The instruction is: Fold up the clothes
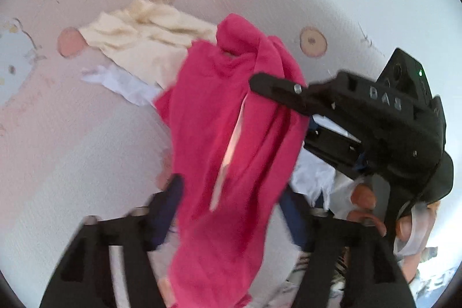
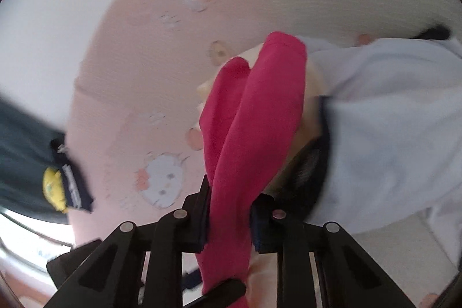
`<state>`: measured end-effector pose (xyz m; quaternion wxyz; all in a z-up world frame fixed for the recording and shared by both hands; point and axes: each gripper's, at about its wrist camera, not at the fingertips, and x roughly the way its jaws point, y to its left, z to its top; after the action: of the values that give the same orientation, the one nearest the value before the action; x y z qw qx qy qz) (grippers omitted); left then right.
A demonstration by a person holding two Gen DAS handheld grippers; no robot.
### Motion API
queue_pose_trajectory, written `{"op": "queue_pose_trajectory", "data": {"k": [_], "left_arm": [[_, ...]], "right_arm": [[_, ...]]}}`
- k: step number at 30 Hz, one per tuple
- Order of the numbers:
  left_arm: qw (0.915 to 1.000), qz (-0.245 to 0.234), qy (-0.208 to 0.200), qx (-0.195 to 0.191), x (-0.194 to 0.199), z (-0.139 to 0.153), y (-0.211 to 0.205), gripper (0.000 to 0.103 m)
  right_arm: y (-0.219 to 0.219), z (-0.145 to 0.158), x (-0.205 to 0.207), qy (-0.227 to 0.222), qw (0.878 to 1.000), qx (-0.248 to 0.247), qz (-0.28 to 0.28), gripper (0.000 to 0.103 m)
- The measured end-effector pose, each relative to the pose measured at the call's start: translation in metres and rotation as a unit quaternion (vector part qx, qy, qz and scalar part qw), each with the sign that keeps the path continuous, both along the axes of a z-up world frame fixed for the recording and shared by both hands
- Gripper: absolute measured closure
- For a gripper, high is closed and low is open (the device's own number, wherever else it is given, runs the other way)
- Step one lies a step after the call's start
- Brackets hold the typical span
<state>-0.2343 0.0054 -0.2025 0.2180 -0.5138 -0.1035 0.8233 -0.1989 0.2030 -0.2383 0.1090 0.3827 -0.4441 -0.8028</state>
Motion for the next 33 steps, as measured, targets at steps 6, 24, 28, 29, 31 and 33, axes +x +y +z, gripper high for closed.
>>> {"op": "queue_pose_trajectory", "data": {"k": [6, 24, 28, 29, 31, 33], "left_arm": [[0.9996, -0.004, -0.007, -0.026, -0.009, -0.009, -0.01, 0.035], [0.9993, -0.024, 0.022, -0.019, -0.014, -0.031, 0.018, 0.09], [0.9989, -0.032, 0.022, -0.026, -0.01, -0.03, 0.021, 0.09], [0.9989, -0.032, 0.019, -0.028, -0.01, -0.031, 0.021, 0.09], [0.9992, -0.033, 0.01, -0.019, -0.008, -0.032, 0.02, 0.09], [0.9994, -0.033, 0.007, -0.009, -0.006, -0.034, 0.019, 0.09]], "right_arm": [[-0.022, 0.009, 0.0, 0.036, 0.997, -0.037, 0.058, 0.084], [0.015, 0.008, -0.001, -0.039, 0.998, 0.014, -0.048, 0.036], [0.035, -0.001, 0.002, -0.057, 0.996, 0.017, -0.067, 0.036], [0.034, -0.003, 0.001, -0.066, 0.995, 0.028, -0.062, 0.036], [0.03, -0.006, 0.001, -0.074, 0.995, 0.039, -0.049, 0.044], [0.027, -0.009, 0.0, -0.073, 0.996, 0.031, -0.034, 0.079]]}}
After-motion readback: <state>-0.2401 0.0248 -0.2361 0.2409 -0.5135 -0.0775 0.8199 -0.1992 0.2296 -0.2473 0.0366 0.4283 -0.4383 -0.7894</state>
